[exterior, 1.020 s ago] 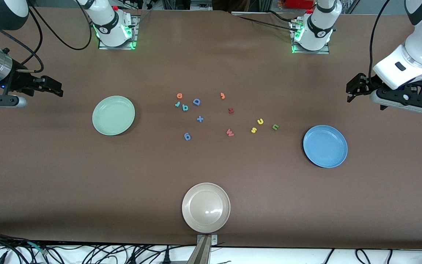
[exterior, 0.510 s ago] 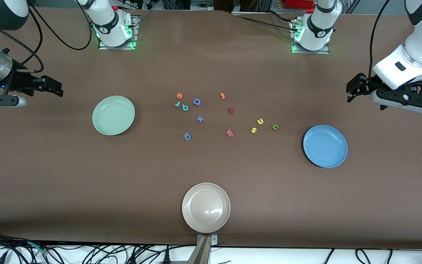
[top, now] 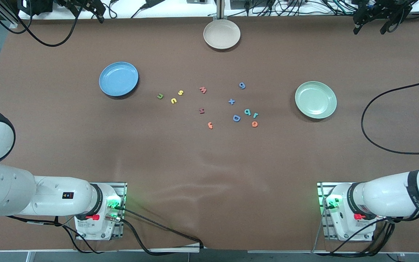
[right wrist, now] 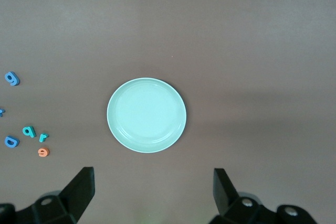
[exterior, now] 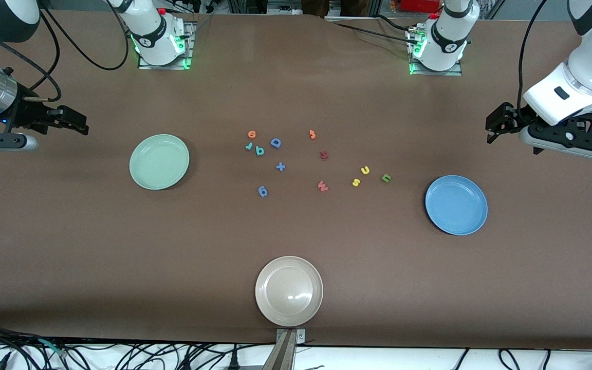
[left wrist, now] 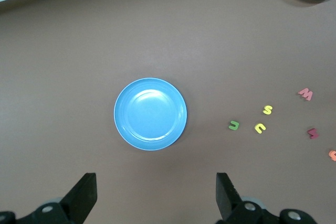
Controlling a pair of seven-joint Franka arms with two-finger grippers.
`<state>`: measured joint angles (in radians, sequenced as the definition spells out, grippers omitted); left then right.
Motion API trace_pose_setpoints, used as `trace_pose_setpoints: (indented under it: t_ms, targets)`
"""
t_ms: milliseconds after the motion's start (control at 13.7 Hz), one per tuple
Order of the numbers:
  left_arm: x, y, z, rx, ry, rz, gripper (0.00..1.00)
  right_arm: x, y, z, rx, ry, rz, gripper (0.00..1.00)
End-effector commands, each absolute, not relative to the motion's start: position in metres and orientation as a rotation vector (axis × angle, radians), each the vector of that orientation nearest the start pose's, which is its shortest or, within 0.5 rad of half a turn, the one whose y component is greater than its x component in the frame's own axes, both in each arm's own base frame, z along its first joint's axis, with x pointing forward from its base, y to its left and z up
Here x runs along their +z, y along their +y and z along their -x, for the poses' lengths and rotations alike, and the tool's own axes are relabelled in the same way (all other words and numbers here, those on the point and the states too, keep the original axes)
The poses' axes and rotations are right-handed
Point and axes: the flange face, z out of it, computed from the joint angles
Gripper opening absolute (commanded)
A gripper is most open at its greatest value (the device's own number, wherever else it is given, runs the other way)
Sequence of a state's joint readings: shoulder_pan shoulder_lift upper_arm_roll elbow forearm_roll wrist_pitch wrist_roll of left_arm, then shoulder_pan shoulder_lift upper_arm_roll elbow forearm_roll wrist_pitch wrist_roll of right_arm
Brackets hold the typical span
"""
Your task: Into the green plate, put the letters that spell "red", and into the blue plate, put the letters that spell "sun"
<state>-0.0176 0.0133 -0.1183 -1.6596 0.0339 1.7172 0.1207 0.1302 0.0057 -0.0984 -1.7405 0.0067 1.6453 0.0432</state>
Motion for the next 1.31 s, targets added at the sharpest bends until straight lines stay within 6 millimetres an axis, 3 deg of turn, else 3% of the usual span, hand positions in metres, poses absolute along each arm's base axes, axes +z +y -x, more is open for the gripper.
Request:
trace_pose_setpoints:
  t_ms: [0, 437, 655, 874, 1238]
  targets:
    - [0.593, -0.073, -0.566, -0.063, 0.403, 3.064, 1.00, 0.554, 0.017, -0.554, 0.164, 0.041, 3.130, 1.00]
    - [0.593, -0.073, -0.566, -0.063, 0.403, 3.064, 1.00, 0.557, 0.019, -0.551, 0.197, 0.033, 3.131, 1.00]
    - [0.593, -0.073, -0.566, -0.063, 0.403, 3.064, 1.00, 0.549, 0.024, -0.554, 0.221, 0.017, 3.144, 1.00]
    - [0.593, -0.075, -0.566, -0.063, 0.404, 3.061, 1.00, 0.536, 0.054, -0.559, 0.239, 0.024, 3.138, 1.00]
    - [0.591, -0.088, -0.565, -0.060, 0.385, 3.073, 1.00, 0.511, 0.128, -0.557, 0.310, 0.343, 3.108, 1.00]
